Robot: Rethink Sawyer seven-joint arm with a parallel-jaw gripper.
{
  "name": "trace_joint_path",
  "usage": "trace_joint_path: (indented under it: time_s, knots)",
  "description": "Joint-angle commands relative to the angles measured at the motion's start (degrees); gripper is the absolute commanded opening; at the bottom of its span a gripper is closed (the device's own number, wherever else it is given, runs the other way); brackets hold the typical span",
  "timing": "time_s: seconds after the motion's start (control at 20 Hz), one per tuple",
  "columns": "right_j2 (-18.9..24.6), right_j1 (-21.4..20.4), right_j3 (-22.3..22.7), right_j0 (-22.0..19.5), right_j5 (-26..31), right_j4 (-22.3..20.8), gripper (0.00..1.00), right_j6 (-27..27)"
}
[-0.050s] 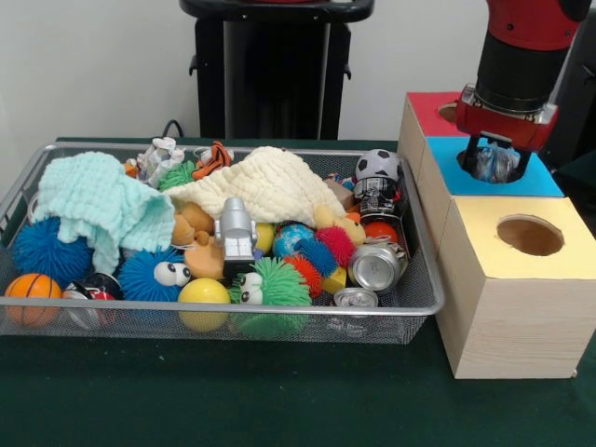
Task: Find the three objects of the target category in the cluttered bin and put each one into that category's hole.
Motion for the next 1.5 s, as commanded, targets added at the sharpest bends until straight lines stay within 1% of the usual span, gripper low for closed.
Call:
trace_joint_path:
  time_s: [0.05,0.3,0.5,0.9,1.15,1.25,1.3,1.35,1.4,1.5]
  knots:
    - [3.5,-1.1,0.1,-2.5,3.1,0.4,1.0,8.9]
    - [2.3,-4.5,-0.1,-2.9,8.0,-0.4,1.0,8.4]
    - [1.8,-6.9,0.3,-3.3,10.8,-0.9,1.0,8.0]
    - [1.1,-9.7,0.0,-3.4,15.2,-1.8,1.0,8.0]
    - [1.2,-10.3,0.6,-3.4,15.2,-2.1,1.0,7.7]
    - [1.5,-10.2,1.2,-3.7,14.1,-2.2,1.0,7.1]
    - [2.7,-9.9,2.1,-4.6,12.4,-1.6,1.0,6.0]
    - [2.6,-9.7,2.0,-4.6,12.6,-2.0,1.0,5.8]
    - [1.7,-9.2,1.2,-4.1,12.1,-3.4,1.0,5.5]
    - [3.5,-8.9,3.0,-5.6,9.7,-2.4,1.0,4.0]
